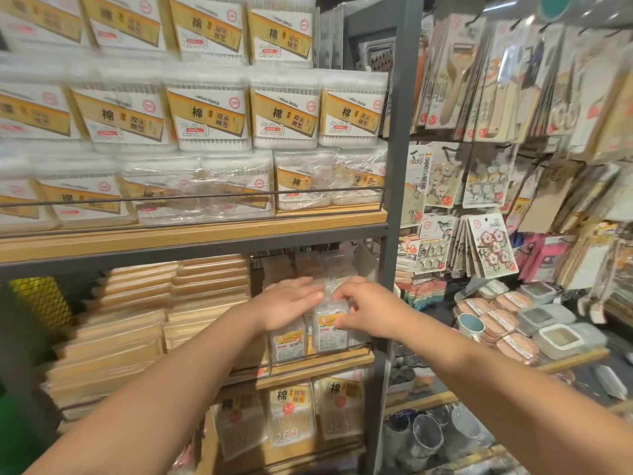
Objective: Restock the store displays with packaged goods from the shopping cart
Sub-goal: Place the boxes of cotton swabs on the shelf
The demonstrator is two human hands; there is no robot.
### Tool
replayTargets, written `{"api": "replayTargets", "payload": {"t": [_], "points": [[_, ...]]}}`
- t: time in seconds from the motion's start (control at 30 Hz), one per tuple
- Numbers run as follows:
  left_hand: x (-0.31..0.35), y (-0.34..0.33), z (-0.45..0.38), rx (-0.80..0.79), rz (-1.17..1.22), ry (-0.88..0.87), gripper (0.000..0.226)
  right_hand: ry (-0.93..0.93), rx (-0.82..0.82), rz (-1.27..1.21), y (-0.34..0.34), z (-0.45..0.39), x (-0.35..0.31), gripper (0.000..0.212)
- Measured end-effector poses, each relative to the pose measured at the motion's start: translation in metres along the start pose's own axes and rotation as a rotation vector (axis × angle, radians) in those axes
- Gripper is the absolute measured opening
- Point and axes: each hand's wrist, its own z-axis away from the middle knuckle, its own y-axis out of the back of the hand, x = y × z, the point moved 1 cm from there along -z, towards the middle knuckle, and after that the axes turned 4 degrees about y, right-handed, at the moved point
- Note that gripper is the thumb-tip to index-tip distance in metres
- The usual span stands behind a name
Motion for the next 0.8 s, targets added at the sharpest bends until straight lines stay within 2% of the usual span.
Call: {"api": "replayTargets", "payload": {"t": [0.13,0.3,0.43,0.6,0.7,0.8], "points": [[0.002,-0.005,-0.003,-0.052,-0.077,-0.031,0.065,0.021,0.021,0.015,-0.003,-0.002,0.002,0.054],[-0.004,-0.002,-0.005,-0.061,-0.058,-0.019,0.059,0.025,0.029,0.028,-0.004,-0.001,0.002,0.056],[-0.001,-0.001,-0.006,-0.073,-0.069,-0.021,0.062,0.032,0.001,0.07,-0.008,-0.003,-0.001,0.057],[-0.004,-0.002,-0.004,-0.078,-0.112,-0.052,0.085,0.056,-0.018,0.091,-0.016,0.0,-0.004,0.055],[-0.005,-0.005,-0.005,-0.065,-0.108,-0.055,0.062,0.035,0.002,0.067,-0.015,0.004,-0.003,0.053],[0.0,-0.004,0.0,-0.031,-0.08,-0.09,0.056,-0.026,0.042,-0.053,-0.013,0.013,-0.002,0.048]]}}
